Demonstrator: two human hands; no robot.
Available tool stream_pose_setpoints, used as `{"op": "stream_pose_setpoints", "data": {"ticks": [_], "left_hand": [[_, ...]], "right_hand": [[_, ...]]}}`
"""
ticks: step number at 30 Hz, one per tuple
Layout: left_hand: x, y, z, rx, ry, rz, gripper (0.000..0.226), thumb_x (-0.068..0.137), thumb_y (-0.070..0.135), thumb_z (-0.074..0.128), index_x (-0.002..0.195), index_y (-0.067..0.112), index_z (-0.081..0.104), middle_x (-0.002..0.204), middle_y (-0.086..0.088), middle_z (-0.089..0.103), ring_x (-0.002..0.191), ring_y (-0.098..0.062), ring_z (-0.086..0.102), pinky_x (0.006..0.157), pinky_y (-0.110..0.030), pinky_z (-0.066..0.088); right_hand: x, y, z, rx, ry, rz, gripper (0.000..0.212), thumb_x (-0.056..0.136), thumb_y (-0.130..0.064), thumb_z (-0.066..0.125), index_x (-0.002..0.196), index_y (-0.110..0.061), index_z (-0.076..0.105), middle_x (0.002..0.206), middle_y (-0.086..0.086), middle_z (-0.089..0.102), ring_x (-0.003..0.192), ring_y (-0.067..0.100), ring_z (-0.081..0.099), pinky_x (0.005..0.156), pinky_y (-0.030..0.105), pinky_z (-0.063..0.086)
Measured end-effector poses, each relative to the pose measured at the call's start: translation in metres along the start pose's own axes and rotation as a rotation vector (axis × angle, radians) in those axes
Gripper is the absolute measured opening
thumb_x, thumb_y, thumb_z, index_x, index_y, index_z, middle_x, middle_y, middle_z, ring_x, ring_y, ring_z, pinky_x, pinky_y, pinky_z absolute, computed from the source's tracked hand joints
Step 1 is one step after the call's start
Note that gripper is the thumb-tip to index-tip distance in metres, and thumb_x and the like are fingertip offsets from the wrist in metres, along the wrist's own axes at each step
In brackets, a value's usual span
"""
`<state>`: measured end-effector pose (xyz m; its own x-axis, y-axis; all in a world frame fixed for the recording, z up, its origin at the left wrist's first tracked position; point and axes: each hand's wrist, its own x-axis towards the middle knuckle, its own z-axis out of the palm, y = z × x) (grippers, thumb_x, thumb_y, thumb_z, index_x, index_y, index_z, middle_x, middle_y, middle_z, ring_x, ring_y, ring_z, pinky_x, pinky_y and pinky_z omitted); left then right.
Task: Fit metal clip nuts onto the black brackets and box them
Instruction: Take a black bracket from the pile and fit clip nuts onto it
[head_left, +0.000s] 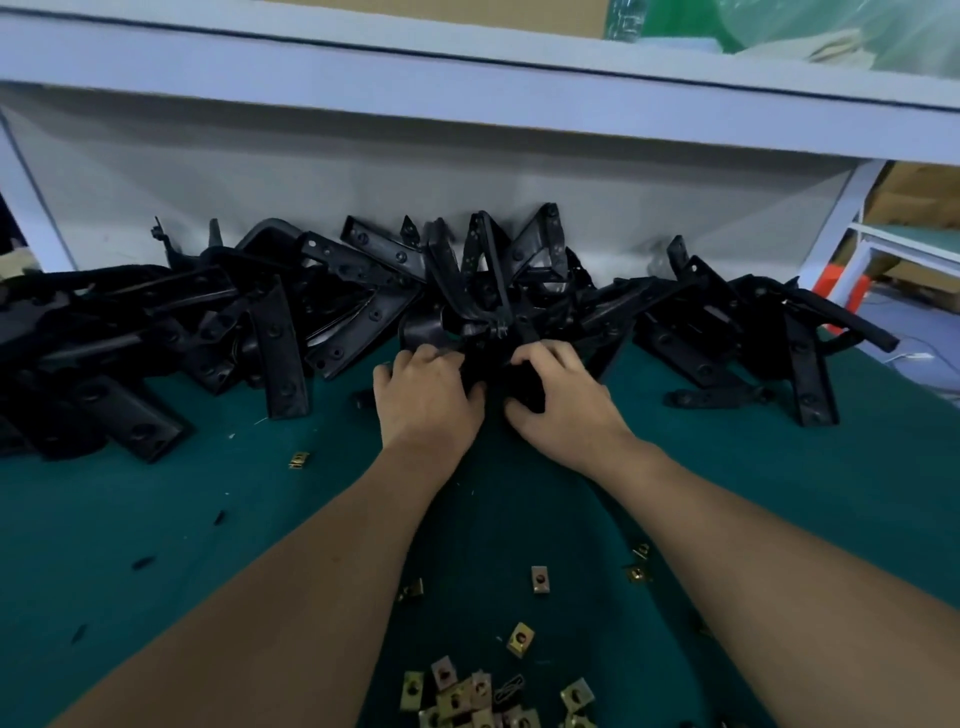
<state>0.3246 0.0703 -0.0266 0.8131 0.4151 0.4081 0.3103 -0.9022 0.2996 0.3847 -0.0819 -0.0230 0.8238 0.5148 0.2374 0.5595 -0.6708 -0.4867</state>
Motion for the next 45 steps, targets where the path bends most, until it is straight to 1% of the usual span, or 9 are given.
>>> {"op": "stream_pose_setpoints", "data": {"ticks": [19, 22, 24, 29, 31, 33, 36, 40, 45], "left_hand": [[-0.134, -0.002, -0.103, -0.056, -0.287, -0.128, 0.042, 0.095, 0.041, 0.061, 0.134, 0.025, 0.057, 0.126, 0.0, 0.057, 0.125, -0.027, 0.048, 0.1, -0.045, 0.037], [-0.15, 0.006, -0.117, -0.228, -0.196, -0.121, 0.054, 0.095, 0.041, 0.064, 0.144, 0.024, 0.052, 0.137, -0.001, 0.058, 0.131, -0.03, 0.048, 0.106, -0.049, 0.039], [-0.157, 0.011, -0.122, -0.355, -0.08, -0.073, 0.041, 0.099, 0.031, 0.063, 0.139, 0.022, 0.058, 0.13, -0.002, 0.064, 0.124, -0.027, 0.055, 0.103, -0.048, 0.045], [-0.17, 0.017, -0.131, -0.515, 0.163, -0.038, 0.022, 0.102, 0.013, 0.058, 0.121, 0.016, 0.069, 0.109, 0.001, 0.069, 0.095, -0.008, 0.059, 0.079, -0.01, 0.041], [-0.177, 0.018, -0.136, -0.555, 0.254, 0.031, 0.024, 0.1, 0.005, 0.059, 0.119, 0.014, 0.071, 0.11, 0.001, 0.07, 0.094, 0.002, 0.058, 0.083, -0.002, 0.04], [-0.189, 0.017, -0.137, -0.559, 0.302, 0.165, 0.032, 0.097, -0.005, 0.058, 0.12, 0.014, 0.073, 0.116, 0.003, 0.07, 0.102, 0.007, 0.059, 0.091, -0.003, 0.042], [-0.208, 0.015, -0.131, -0.549, 0.307, 0.352, 0.041, 0.091, -0.01, 0.061, 0.124, 0.012, 0.073, 0.127, 0.0, 0.067, 0.118, -0.002, 0.059, 0.105, -0.013, 0.043], [-0.212, 0.012, -0.127, -0.599, 0.303, 0.465, 0.048, 0.082, -0.018, 0.067, 0.121, 0.01, 0.073, 0.129, -0.004, 0.067, 0.121, -0.008, 0.061, 0.106, -0.02, 0.046], [-0.211, 0.015, -0.126, -0.642, 0.306, 0.483, 0.046, 0.08, -0.021, 0.068, 0.115, 0.007, 0.075, 0.127, -0.006, 0.068, 0.12, -0.011, 0.062, 0.105, -0.023, 0.049]], "right_hand": [[-0.147, -0.078, -0.044, 0.164, -0.298, 0.071, 0.056, 0.085, -0.069, 0.056, 0.134, -0.045, 0.043, 0.151, -0.019, 0.035, 0.136, 0.014, 0.041, 0.114, 0.056, 0.032], [-0.162, -0.089, -0.049, 0.22, -0.251, 0.101, 0.049, 0.092, -0.056, 0.055, 0.139, -0.051, 0.041, 0.145, -0.02, 0.048, 0.132, 0.017, 0.049, 0.113, 0.062, 0.031], [-0.17, -0.096, -0.053, 0.258, -0.208, 0.122, 0.051, 0.096, -0.045, 0.055, 0.144, -0.05, 0.037, 0.146, -0.015, 0.051, 0.132, 0.02, 0.051, 0.114, 0.062, 0.032], [-0.188, -0.102, -0.061, 0.068, -0.043, 0.144, 0.056, 0.097, -0.041, 0.057, 0.149, -0.044, 0.036, 0.148, -0.018, 0.05, 0.137, 0.015, 0.044, 0.118, 0.065, 0.017], [-0.195, -0.103, -0.065, 0.079, 0.115, 0.132, 0.046, 0.097, -0.044, 0.058, 0.141, -0.039, 0.05, 0.138, -0.017, 0.058, 0.132, 0.012, 0.049, 0.116, 0.055, 0.032], [-0.199, -0.104, -0.074, 0.44, 0.147, 0.219, 0.031, 0.096, -0.052, 0.059, 0.122, -0.037, 0.066, 0.116, -0.019, 0.07, 0.113, 0.002, 0.062, 0.1, 0.035, 0.051], [-0.203, -0.105, -0.082, 1.253, -0.09, 0.363, 0.026, 0.095, -0.042, 0.065, 0.115, -0.026, 0.07, 0.105, -0.002, 0.077, 0.097, 0.014, 0.074, 0.082, 0.029, 0.059], [-0.207, -0.101, -0.078, 1.361, 0.038, 0.352, 0.023, 0.094, -0.005, 0.067, 0.114, -0.016, 0.066, 0.096, 0.003, 0.078, 0.095, 0.019, 0.074, 0.082, 0.03, 0.059], [-0.21, -0.098, -0.075, 1.541, -0.024, 0.293, 0.013, 0.093, -0.017, 0.067, 0.103, -0.01, 0.066, 0.101, 0.009, 0.073, 0.09, 0.021, 0.069, 0.08, 0.03, 0.059]]}}
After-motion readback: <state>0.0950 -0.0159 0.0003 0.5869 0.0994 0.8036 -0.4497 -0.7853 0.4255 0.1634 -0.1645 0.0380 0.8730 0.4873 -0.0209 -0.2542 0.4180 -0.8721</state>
